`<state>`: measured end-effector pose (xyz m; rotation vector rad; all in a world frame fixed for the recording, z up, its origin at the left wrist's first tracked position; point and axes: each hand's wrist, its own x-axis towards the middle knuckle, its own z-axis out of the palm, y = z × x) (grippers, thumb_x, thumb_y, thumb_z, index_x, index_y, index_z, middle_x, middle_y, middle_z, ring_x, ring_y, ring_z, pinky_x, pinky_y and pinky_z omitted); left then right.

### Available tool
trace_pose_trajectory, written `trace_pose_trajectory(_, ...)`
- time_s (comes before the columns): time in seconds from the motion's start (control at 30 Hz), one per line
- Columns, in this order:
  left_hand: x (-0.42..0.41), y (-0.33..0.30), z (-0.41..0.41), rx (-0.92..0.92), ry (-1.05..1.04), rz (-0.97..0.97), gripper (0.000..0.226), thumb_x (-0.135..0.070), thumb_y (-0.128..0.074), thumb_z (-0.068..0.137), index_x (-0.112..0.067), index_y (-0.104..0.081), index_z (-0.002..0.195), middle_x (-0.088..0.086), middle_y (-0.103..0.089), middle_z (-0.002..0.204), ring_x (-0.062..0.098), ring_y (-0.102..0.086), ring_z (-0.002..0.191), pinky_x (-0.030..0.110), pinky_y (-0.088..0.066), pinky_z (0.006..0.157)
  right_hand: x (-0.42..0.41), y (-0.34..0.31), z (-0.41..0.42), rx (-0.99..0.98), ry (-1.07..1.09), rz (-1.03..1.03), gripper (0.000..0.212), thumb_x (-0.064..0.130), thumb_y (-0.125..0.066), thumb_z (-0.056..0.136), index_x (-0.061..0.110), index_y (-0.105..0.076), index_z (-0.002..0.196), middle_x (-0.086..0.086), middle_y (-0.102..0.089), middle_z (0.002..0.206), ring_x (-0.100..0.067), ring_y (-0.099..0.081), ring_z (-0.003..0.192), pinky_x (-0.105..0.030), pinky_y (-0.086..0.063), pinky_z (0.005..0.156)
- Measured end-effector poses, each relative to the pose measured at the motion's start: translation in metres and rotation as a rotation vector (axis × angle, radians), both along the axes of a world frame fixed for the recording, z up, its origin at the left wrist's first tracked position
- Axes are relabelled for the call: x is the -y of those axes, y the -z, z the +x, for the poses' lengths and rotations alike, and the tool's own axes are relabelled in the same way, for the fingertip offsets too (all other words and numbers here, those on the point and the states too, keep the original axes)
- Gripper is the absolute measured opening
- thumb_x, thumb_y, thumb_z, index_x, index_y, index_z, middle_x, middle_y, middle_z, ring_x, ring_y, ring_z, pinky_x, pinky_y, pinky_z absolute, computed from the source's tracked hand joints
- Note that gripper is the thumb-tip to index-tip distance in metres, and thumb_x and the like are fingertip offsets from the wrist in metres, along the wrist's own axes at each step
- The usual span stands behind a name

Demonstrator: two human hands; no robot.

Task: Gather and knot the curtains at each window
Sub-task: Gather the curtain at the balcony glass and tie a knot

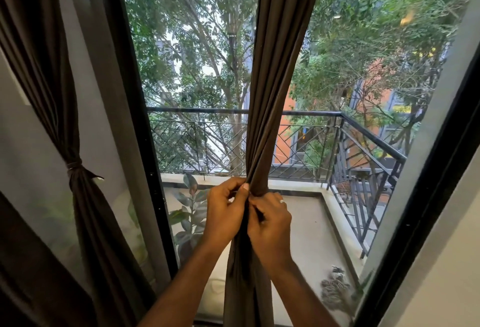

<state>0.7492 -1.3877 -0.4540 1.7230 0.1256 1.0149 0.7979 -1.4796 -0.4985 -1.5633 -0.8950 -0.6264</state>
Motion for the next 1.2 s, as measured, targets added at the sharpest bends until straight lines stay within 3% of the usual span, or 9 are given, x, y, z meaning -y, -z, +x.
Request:
trace_pose_trajectory(0.1, 0.003, 0.000, 0.000, 0.006, 0.009, -0.052, 0.016, -0.032, -0.073, 0.083, -0.016, -0.070, 0.085, -0.001, -0.072, 0.076, 0.014, -0.070, 0.074, 0.031, -0.057, 0.070, -0.004, -0.001, -0.001, -0.007, -0.021, -0.015, 0.016, -0.001, -0.063, 0.088, 0.011, -0.074, 0.091, 0.001, -0.063, 0.082, -0.021, -0.056, 0.082, -0.038, -0.050, 0.065)
trace_pose_trajectory(0.37, -0.006, -0.003, 0.002, -0.013, -0.111, 0.068, 0.016, -0.020, -0.071, 0.082, -0.024, -0.059, 0.072, -0.010, -0.061, 0.067, 0.016, -0.060, 0.065, 0.043, -0.055, 0.064, -0.004, -0.004, 0.001, 0.004, -0.095, 0.003, 0.027, -0.010, -0.062, 0.080, 0.017, -0.066, 0.077, 0.009, -0.050, 0.073, -0.016, -0.049, 0.074, -0.017, -0.036, 0.066)
trace_pose_trajectory(0.53, -0.006, -0.005, 0.002, 0.029, 0.000, -0.074, 0.032, -0.002, -0.073, 0.081, -0.024, -0.054, 0.067, -0.010, -0.057, 0.063, 0.011, -0.058, 0.064, 0.038, -0.055, 0.067, -0.003, -0.002, 0.004, -0.033, -0.153, 0.025, 0.025, -0.009, -0.062, 0.081, 0.015, -0.061, 0.074, 0.009, -0.050, 0.073, -0.016, -0.049, 0.074, -0.024, -0.039, 0.063)
trace_pose_trajectory(0.63, -0.003, -0.004, 0.004, 0.050, -0.015, -0.120, 0.024, -0.007, -0.072, 0.074, -0.017, -0.053, 0.065, -0.007, -0.057, 0.062, 0.014, -0.057, 0.062, 0.041, -0.054, 0.064, -0.003, -0.001, 0.006, -0.041, -0.200, 0.027, 0.024, -0.010, -0.061, 0.082, 0.013, -0.057, 0.075, 0.006, -0.050, 0.073, -0.021, -0.050, 0.073, -0.036, -0.042, 0.059)
trace_pose_trajectory(0.83, -0.001, -0.002, 0.006, 0.091, -0.056, -0.140, 0.023, -0.006, -0.073, 0.070, 0.002, -0.051, 0.069, -0.004, -0.059, 0.062, 0.013, -0.059, 0.061, 0.030, -0.055, 0.060, -0.004, 0.001, 0.009, -0.055, -0.237, 0.036, 0.021, -0.009, -0.060, 0.081, 0.011, -0.054, 0.075, 0.003, -0.052, 0.074, -0.023, -0.050, 0.071, -0.040, -0.044, 0.056)
trace_pose_trajectory(0.9, -0.004, -0.001, 0.006, 0.101, -0.045, -0.164, 0.021, -0.005, -0.072, 0.069, -0.004, -0.051, 0.066, 0.003, -0.057, 0.064, 0.017, -0.058, 0.063, 0.033, -0.054, 0.061, -0.003, 0.002, 0.008, -0.055, -0.302, 0.039, 0.014, -0.002, -0.061, 0.086, 0.008, -0.057, 0.076, 0.000, -0.057, 0.076, -0.024, -0.054, 0.072, -0.044, -0.047, 0.058)
trace_pose_trajectory(1.03, -0.016, -0.002, 0.005, 0.121, -0.017, -0.332, 0.039, 0.002, -0.071, 0.069, -0.028, -0.049, 0.056, 0.002, -0.047, 0.064, 0.016, -0.046, 0.060, 0.026, -0.044, 0.057, 0.001, -0.005, 0.007, -0.362, -0.423, 0.203, 0.016, 0.017, -0.057, 0.098, 0.013, -0.072, 0.094, -0.004, -0.071, 0.090, -0.027, -0.068, 0.083, -0.038, -0.059, 0.073)
trace_pose_trajectory(1.13, -0.020, -0.003, 0.005, 0.111, 0.051, -0.389, 0.043, 0.007, -0.070, 0.070, -0.029, -0.052, 0.052, -0.003, -0.052, 0.057, 0.007, -0.049, 0.051, 0.022, -0.046, 0.052, -0.002, -0.008, 0.019, -0.535, -0.350, 0.070, 0.039, -0.004, -0.060, 0.095, 0.030, -0.066, 0.112, 0.005, -0.071, 0.110, -0.018, -0.067, 0.103, -0.032, -0.058, 0.082)
trace_pose_trajectory(1.2, -0.017, -0.004, 0.004, 0.099, 0.099, -0.400, 0.037, 0.002, -0.069, 0.067, -0.029, -0.055, 0.052, -0.005, -0.055, 0.056, 0.006, -0.053, 0.051, 0.020, -0.049, 0.052, -0.003, -0.011, 0.025, -0.647, -0.487, -0.051, 0.048, -0.009, -0.057, 0.094, 0.028, -0.064, 0.123, 0.004, -0.072, 0.120, -0.016, -0.066, 0.114, -0.029, -0.055, 0.089)
